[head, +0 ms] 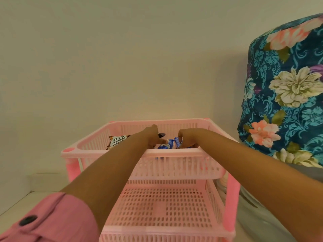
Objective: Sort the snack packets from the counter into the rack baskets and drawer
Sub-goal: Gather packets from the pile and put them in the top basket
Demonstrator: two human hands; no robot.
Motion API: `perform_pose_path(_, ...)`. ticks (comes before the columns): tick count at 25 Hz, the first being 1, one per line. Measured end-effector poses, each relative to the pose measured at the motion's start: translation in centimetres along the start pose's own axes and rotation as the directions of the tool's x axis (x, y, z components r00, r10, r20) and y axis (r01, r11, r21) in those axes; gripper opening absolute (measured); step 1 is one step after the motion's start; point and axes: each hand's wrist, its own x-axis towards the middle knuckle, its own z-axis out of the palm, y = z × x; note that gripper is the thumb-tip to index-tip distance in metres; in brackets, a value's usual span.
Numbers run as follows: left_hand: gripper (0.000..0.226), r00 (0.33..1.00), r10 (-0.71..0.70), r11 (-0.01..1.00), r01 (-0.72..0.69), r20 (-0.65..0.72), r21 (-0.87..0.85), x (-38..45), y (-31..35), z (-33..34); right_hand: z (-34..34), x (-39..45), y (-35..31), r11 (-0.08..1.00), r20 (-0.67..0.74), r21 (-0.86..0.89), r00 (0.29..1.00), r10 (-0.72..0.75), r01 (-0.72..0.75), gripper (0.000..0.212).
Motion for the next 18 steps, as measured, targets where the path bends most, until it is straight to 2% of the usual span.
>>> perform_pose_path(4,0.024,0.987,0.127,0.988,-0.135,0.103,0.079,0.0,0.4,0.4,0.2,0.2,-0.1,0.995,-0.018,-0.103,1.000,-0.019,0.017,0.015)
perform_pose_path(7,0.027,0.974,0.157,0.974,-0.180,0.166,0.137,-0.2,0.4,0.6,0.3,0.1,-0.3,0.993,-0.023,-0.114,0.999,-0.045,0.043,0.017)
perform_pose_path(9,0.017,0.979,0.163,0.964,-0.185,0.125,0.189,0.0,0.3,0.5,0.2,-0.1,-0.4,0.995,-0.024,-0.073,0.997,-0.067,0.065,0.033)
perform_pose_path(12,0.024,0.987,0.150,0.941,-0.158,0.050,0.301,0.0,0.4,0.5,0.2,0.2,-0.4,0.992,-0.005,-0.079,0.995,-0.104,0.103,0.037)
perform_pose_path(14,0.029,0.993,0.112,0.948,-0.116,0.029,0.295,-0.1,0.3,0.6,0.3,0.6,-0.4,0.991,0.000,-0.085,0.995,-0.105,0.104,0.038)
perform_pose_path(16,0.032,0.995,0.101,0.979,-0.094,-0.028,0.178,-0.7,0.2,0.5,0.4,0.7,-0.3,0.988,-0.070,-0.098,0.990,-0.125,0.118,0.038)
perform_pose_path(18,0.033,0.953,0.161,0.985,-0.139,-0.259,0.101,-2.2,0.7,-0.4,0.1,0.0,-0.3,0.972,-0.235,-0.169,0.951,-0.203,0.166,0.034)
